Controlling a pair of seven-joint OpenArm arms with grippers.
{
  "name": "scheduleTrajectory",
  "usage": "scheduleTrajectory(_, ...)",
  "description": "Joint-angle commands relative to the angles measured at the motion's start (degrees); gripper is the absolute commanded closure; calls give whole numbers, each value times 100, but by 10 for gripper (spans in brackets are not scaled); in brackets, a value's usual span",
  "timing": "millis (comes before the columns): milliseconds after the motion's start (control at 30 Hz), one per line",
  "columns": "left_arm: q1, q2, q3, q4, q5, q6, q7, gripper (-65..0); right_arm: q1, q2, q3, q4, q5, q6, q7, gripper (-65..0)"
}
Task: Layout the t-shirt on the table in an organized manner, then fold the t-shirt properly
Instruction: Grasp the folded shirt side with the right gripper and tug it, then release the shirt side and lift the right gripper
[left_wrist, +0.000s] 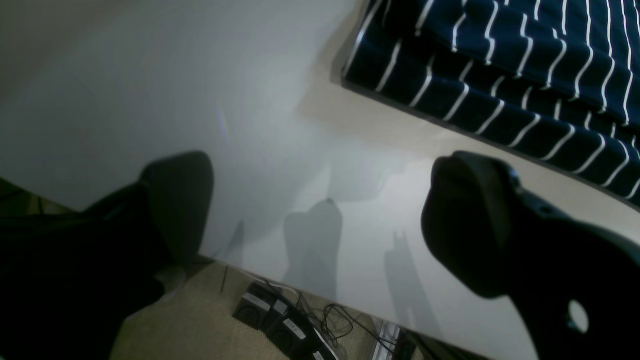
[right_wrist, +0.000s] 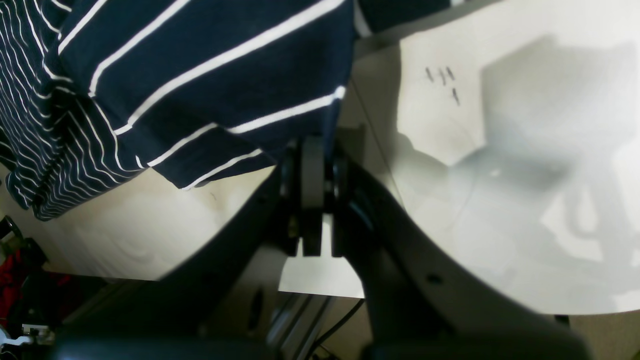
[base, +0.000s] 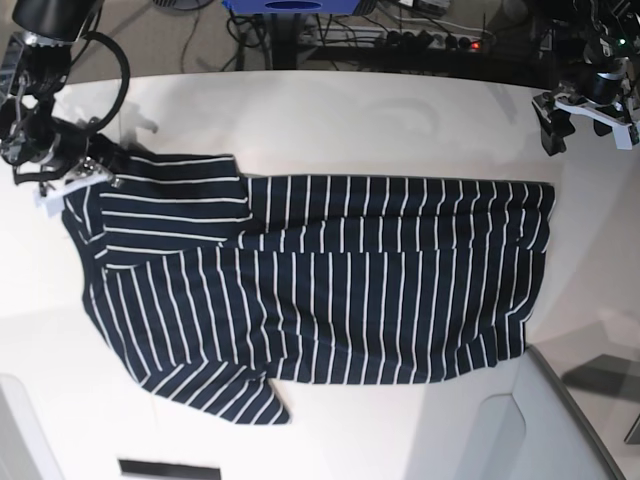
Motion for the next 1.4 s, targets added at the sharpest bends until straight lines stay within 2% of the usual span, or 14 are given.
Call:
scheduleTrajectory(0, -22, -94, -31, 15, -52, -16, -96, -650, 83, 48, 15, 77, 81, 16, 4, -9)
scheduleTrajectory(67, -66, -94, -31, -100, -52, -16, -96, -650, 83, 48, 15, 77, 81, -1, -14, -50)
scheduleTrajectory(133, -66, -94, -31, -152, -52, -16, -96, -650, 47, 48, 32, 77, 81, -1, -14, -143)
scheduleTrajectory(200, -57, -94, -31, -152, -52, -16, -105, -650, 30, -32, 322, 77, 81, -1, -49, -258)
scheduleTrajectory(300, -57, -94, -31, -152, -52, -16, -105, -650, -58, -234, 806, 112, 72, -1, -84, -359)
scheduleTrajectory(500, -84, -94, -31, -135, -52, -16, -105, -650, -58, -260, 911, 86, 55, -1, -32, -363)
scheduleTrajectory(700, -84, -94, -31, -135, -52, -16, -105, -650, -49, -269, 885, 24, 46, -1, 452, -363)
scheduleTrajectory(967, -84, -94, -31, -144, -52, -16, -105, -650, 223, -234, 876, -785, 46, -1, 514, -363)
scheduleTrajectory(1067, -84, -94, -31, -144, -52, -16, -105, -650, 241, -234, 876, -776, 46, -1, 514, -348)
scheduleTrajectory(1100, -84, -94, -31, -144, -52, -16, -105, -650, 241, -234, 876, -767, 46, -1, 514, -312)
scheduleTrajectory(1133, -84, -94, -31, -144, -52, -16, -105, -650, 241, -234, 876, -767, 46, -1, 505, -254)
scheduleTrajectory(1233, -84, -94, -31, -144, -52, -16, -105, -650, 250, -251, 876, -758, 63, 7, 461, 0)
scheduleTrajectory(1333, -84, -94, -31, -144, -52, -16, -105, -650, 258, -260, 876, -750, 72, 7, 452, -17)
scheduleTrajectory(1367, -84, -94, -31, -144, -52, -16, -105, -650, 294, -260, 876, -750, 72, 7, 452, -5)
